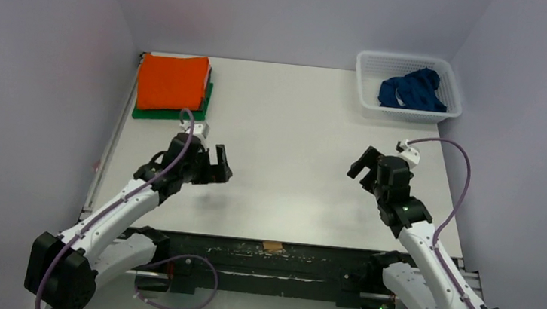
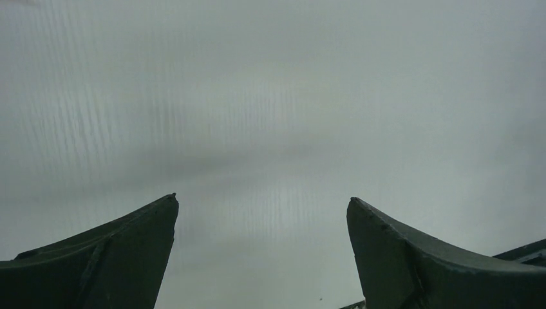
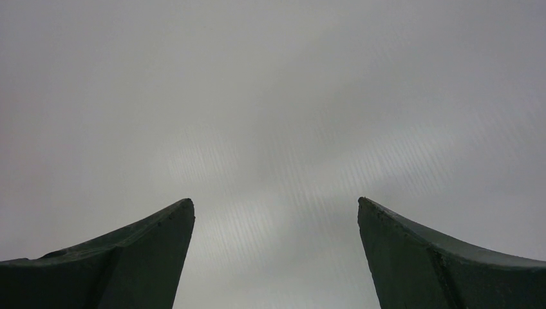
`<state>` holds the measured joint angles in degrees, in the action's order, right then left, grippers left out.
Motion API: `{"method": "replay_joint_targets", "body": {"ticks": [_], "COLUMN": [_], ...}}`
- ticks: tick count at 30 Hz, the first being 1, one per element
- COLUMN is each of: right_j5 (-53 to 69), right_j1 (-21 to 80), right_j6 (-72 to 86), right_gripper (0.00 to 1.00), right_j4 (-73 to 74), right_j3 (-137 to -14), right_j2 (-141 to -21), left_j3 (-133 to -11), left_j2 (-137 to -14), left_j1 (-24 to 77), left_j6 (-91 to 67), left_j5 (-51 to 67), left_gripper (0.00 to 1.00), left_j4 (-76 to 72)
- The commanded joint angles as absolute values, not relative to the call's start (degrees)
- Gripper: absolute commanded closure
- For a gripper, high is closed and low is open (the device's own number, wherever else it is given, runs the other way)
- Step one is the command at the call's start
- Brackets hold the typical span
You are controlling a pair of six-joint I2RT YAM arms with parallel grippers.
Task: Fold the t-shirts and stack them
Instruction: Reset both arms
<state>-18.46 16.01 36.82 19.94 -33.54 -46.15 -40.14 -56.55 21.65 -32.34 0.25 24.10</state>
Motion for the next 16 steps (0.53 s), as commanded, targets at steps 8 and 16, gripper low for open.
{"method": "replay_joint_targets", "body": {"ticks": [8,16], "right_j5": [-19.14,-20.23], "right_j1": [15.95,15.97], "right_j6": [38.71,36.39], "right_gripper": [0.04,0.07], "right_j4": [17.71,15.89], "right_j3": [-29.43,-28.52], "right_j2": [-44.50,-43.11], "left_j3": [-31.07,-30.37], "left_j2": [-50.97,-48.40], "left_j1": [23.81,23.78], "left_j6": [-33.96,-34.15], "left_j5": [-5.70,-8.81], "left_gripper": [0.00,0.00], "left_j4": [19.82,21.53]}}
